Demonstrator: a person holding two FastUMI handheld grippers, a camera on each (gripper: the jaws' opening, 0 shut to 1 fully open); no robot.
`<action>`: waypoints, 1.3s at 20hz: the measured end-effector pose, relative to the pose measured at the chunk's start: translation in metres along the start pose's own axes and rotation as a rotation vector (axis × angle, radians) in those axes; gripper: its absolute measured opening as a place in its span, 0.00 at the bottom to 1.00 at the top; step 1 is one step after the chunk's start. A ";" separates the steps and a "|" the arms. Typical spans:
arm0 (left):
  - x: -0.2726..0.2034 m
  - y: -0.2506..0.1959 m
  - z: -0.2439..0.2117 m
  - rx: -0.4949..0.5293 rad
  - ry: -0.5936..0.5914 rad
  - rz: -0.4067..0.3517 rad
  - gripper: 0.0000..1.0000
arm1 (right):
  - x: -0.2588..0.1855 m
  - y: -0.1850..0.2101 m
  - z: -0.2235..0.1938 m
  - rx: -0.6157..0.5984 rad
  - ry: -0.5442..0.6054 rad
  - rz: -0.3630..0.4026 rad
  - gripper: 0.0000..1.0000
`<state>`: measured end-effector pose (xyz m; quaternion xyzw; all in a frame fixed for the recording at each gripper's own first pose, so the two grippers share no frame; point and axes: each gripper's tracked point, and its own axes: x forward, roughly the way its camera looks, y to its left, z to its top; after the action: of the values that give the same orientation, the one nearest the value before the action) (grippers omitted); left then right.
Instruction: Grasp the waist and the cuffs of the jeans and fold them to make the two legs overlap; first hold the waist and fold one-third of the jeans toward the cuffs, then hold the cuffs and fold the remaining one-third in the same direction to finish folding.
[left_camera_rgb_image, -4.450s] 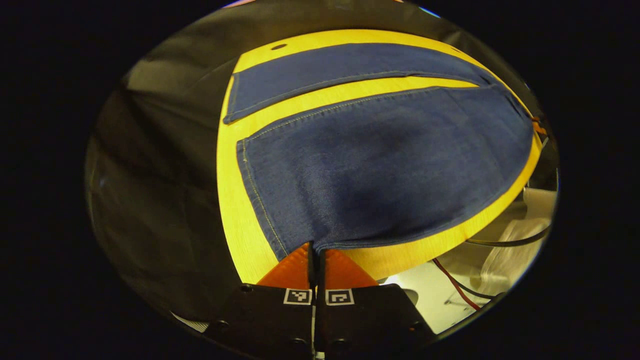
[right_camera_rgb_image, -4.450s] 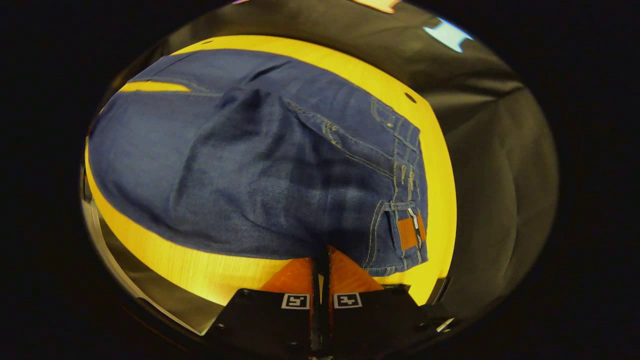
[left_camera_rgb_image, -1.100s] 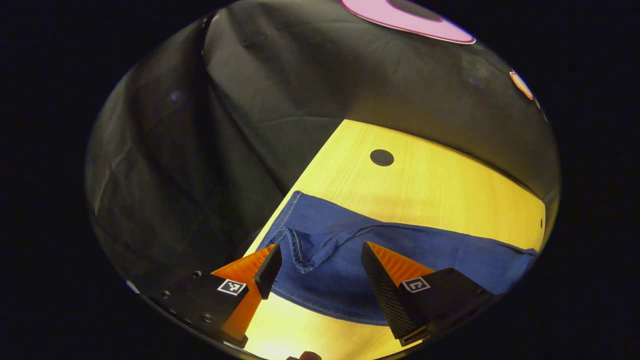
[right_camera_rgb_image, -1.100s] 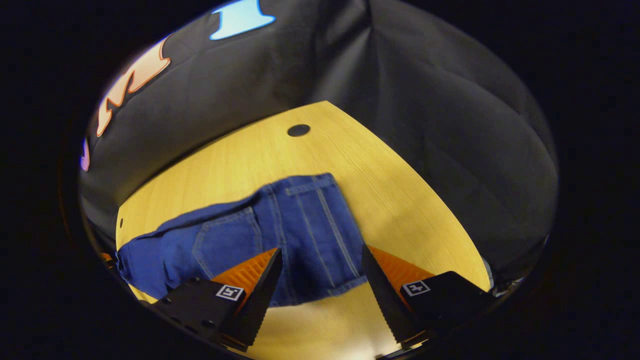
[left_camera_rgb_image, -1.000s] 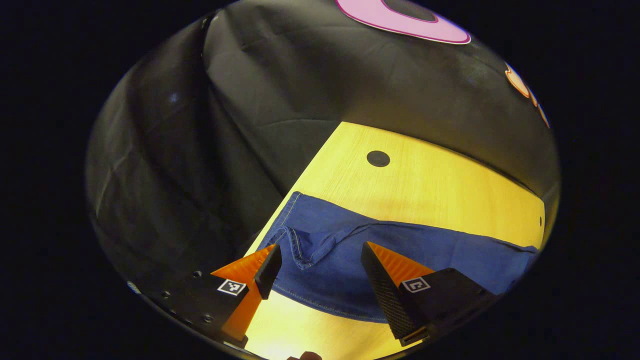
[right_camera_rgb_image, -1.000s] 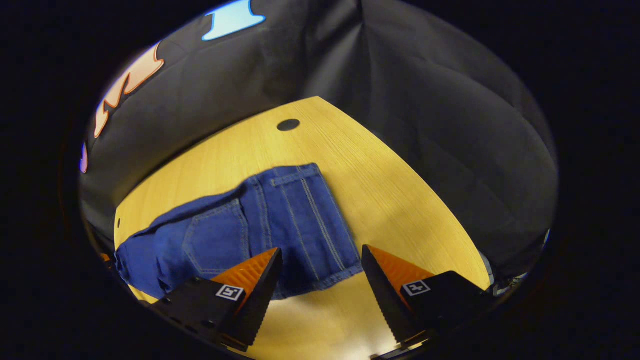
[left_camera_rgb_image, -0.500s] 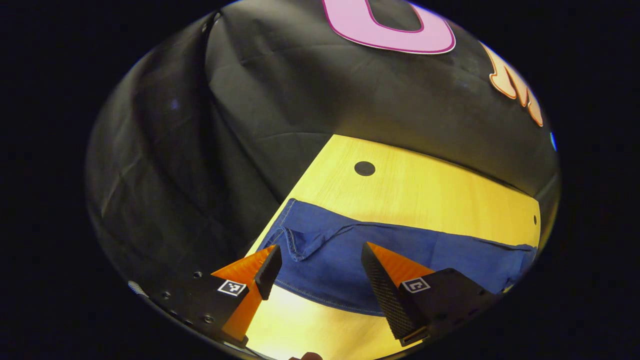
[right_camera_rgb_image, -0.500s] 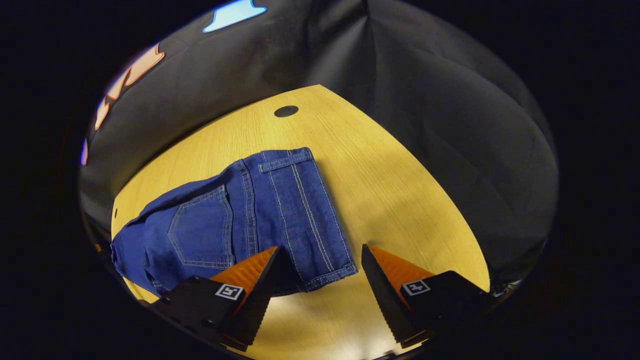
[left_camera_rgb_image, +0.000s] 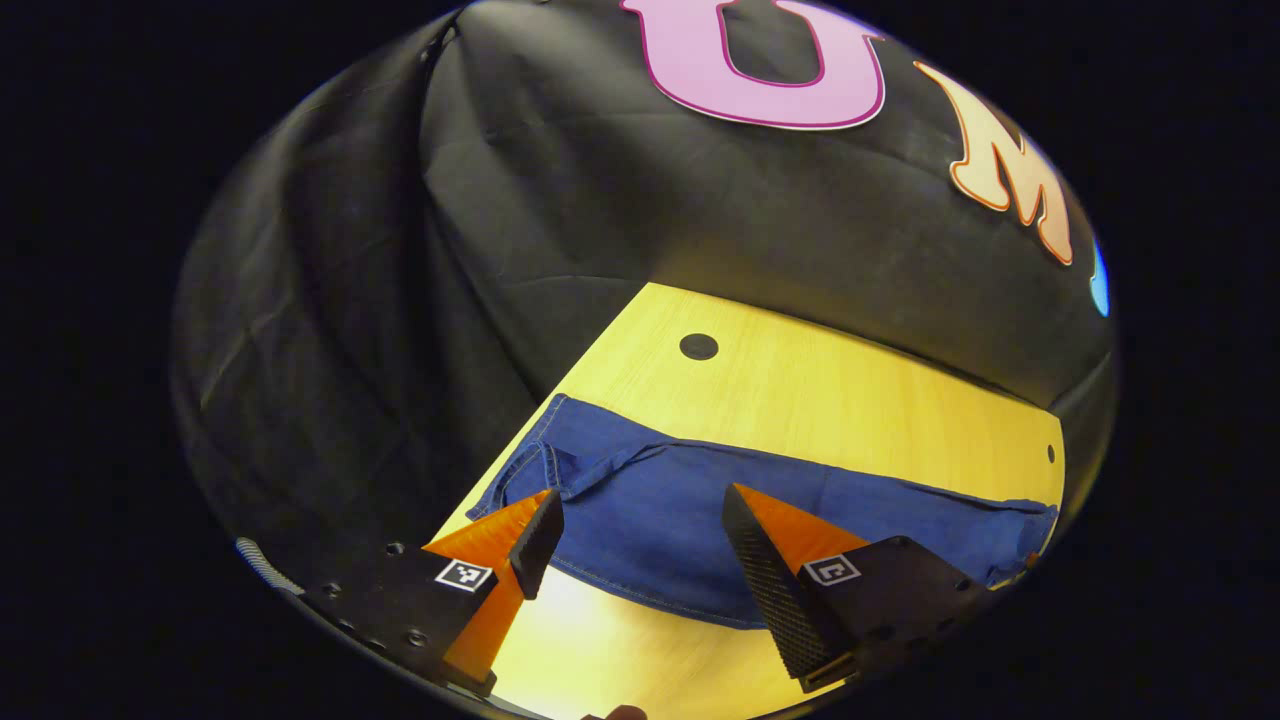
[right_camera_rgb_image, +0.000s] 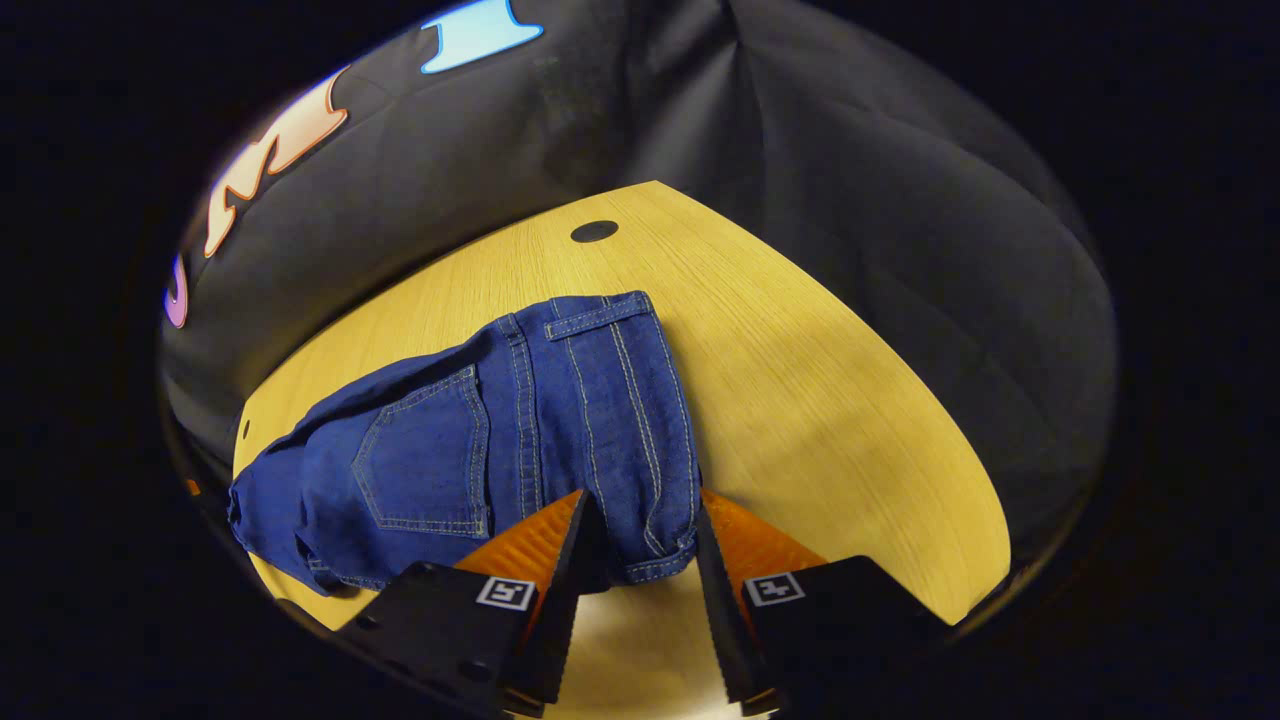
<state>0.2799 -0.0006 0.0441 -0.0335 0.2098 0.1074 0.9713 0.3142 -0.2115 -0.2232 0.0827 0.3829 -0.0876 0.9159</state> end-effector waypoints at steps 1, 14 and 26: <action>-0.003 -0.004 -0.003 -0.010 0.001 -0.006 0.97 | -0.001 0.003 -0.002 0.012 -0.003 0.010 0.59; -0.040 -0.020 -0.021 -0.048 0.005 -0.034 0.92 | -0.007 0.005 0.008 -0.011 -0.096 0.010 0.02; -0.023 0.025 -0.040 -0.070 0.049 -0.071 0.96 | -0.031 0.015 0.042 0.035 -0.211 0.013 0.03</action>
<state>0.2378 0.0144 0.0169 -0.0777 0.2284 0.0793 0.9672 0.3245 -0.2034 -0.1706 0.0915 0.2823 -0.0964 0.9501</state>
